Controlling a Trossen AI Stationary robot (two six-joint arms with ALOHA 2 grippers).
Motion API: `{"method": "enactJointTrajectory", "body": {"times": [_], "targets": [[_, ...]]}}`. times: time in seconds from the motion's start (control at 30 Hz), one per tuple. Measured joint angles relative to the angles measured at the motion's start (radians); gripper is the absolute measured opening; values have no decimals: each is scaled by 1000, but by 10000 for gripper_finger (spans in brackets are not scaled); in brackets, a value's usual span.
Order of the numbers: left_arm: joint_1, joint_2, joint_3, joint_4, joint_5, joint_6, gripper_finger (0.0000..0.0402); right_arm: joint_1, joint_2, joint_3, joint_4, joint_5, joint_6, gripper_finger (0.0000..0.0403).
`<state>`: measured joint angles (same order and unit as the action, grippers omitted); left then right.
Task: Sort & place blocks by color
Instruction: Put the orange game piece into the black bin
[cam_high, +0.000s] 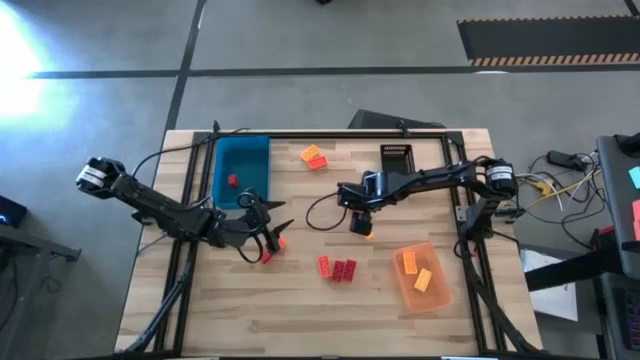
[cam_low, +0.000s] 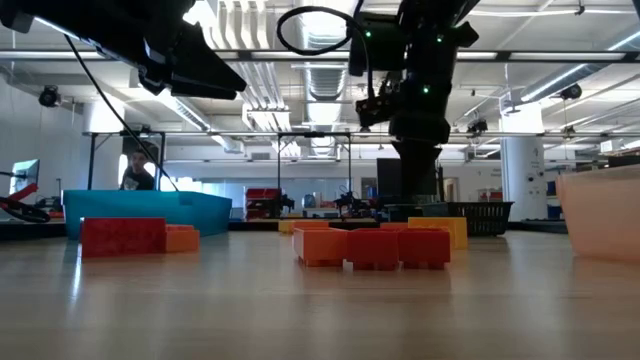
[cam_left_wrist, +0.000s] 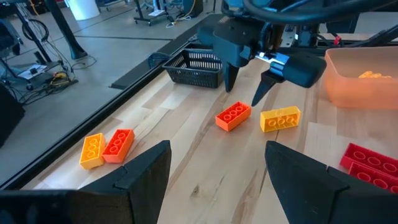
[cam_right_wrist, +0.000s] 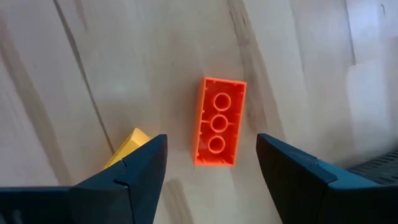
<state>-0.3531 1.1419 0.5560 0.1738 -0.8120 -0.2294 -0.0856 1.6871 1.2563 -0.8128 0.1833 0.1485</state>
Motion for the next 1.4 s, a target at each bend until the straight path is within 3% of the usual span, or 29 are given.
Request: {"method": "enactJointTrajectory", "body": {"times": [0.2, 0.63, 0.8, 1.07, 1.4], "targets": [[0, 0, 0, 0, 0, 0, 244, -25, 13, -27, 115, -1, -18, 241], [0, 0, 0, 0, 0, 0, 244, -83, 128, -34, 113, -86, -52, 262], [0, 0, 0, 0, 0, 1, 244, -87, 156, -31, 121, -93, -68, 228], [0, 0, 0, 1, 0, 1, 244, -103, 134, -35, 152, -109, -66, 125], [0, 0, 0, 23, 4, 0, 244, -108, 22, -31, 230, -109, -61, 125]]}}
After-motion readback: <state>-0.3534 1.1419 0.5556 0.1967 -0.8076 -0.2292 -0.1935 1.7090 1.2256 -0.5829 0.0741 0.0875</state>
